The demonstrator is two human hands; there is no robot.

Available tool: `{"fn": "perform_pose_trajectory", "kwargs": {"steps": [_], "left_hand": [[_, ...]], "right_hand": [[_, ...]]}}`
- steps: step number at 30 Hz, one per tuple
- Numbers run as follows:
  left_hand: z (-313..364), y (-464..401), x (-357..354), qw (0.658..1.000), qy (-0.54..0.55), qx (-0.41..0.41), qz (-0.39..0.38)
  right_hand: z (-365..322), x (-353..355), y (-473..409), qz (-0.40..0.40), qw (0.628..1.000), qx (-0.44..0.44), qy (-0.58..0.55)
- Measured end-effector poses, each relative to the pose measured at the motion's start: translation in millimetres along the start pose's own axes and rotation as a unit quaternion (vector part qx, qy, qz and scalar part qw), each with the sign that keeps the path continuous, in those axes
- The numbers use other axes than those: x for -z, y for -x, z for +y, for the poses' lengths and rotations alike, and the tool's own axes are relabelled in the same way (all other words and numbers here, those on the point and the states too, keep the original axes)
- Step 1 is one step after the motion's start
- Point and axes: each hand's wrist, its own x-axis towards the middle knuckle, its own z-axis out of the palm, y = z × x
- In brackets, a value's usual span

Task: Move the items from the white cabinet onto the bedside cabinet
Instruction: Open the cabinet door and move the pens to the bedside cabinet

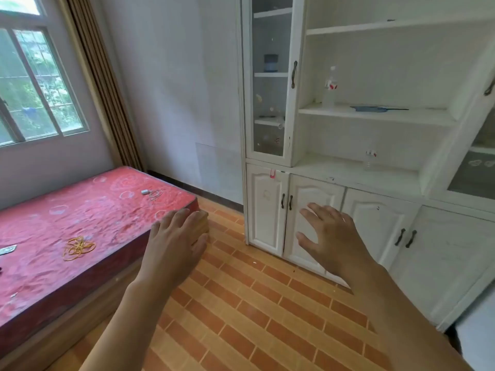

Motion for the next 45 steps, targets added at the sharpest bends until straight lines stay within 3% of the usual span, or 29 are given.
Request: {"fn": "perform_pose_trajectory", "kwargs": {"steps": [13,25,33,45], "left_hand": [[48.6,-111.4,-57.1,1.0,-0.001,-0.001,-0.008],[-22.1,-244.2,-120.0,0.999,0.018,-0.034,-0.005],[-79.7,-360.4,-141.2,0.995,0.016,-0.1,-0.022],[-74.5,-470.4,-192.9,0.989,0.038,-0.138,-0.042]], "right_hand": [[91.0,-27.2,-103.1,-0.011,1.0,-0.003,0.01],[63.7,-77.1,-232.0,0.005,0.999,-0.048,0.008],[27.2,-94.3,-323.6,0.025,0.994,-0.103,-0.001],[63.2,-119.6,-405.2,0.023,0.99,-0.138,0.009]]}}
